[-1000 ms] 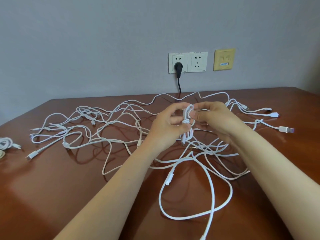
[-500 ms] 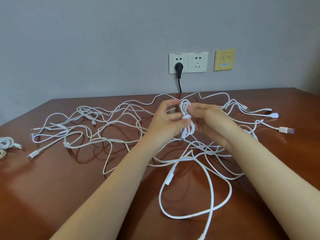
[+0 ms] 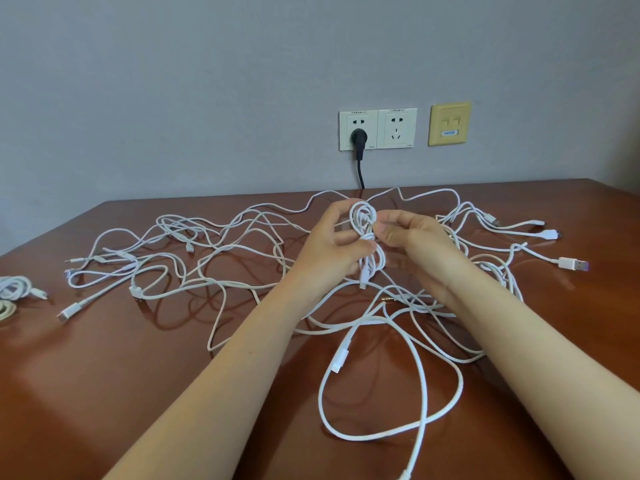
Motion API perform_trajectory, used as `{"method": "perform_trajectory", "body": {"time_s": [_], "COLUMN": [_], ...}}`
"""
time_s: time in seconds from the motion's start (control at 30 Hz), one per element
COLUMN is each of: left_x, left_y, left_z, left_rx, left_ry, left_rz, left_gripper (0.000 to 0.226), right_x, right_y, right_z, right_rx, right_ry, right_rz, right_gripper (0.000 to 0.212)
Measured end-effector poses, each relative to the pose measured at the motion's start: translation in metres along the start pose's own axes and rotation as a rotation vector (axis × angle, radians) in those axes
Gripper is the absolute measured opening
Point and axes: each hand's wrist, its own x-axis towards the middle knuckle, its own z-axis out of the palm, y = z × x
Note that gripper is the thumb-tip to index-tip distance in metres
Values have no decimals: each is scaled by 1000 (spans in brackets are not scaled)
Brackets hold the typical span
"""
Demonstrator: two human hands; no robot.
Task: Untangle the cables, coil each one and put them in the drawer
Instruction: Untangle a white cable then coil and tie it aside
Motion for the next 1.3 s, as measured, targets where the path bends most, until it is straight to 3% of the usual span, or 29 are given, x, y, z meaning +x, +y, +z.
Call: {"method": "perform_trajectory", "body": {"time_s": [0.17, 0.37, 0.6, 0.73, 0.93, 1.17, 1.3], "left_x": [1, 4, 6, 5, -4, -16, -22], "left_y": [2, 6, -1, 3, 18, 37, 54], "left_z": [0, -8, -12, -16, -30, -60, -79], "left_rx": [-104, -307, 23, 1, -251, -132, 27], "left_ry": [93, 155, 200, 244, 258, 312, 427], "left_rz": [-21, 11, 26, -37, -71, -7, 14], "left_gripper": [42, 46, 35, 34, 21, 23, 21], "right_x": [-2, -4, -3, -4, -6, -8, -12], "right_y": [-2, 0, 1, -1, -2, -25, -45], "right_z": [5, 6, 4, 6, 14, 37, 64], "right_rx": [44, 86, 104, 111, 96, -6, -124], "right_ry": [-47, -233, -134, -75, -17, -26, -93], "right_rz": [1, 124, 74, 24, -44, -93, -165], "right_gripper": [16, 21, 11, 13, 18, 15, 17]}}
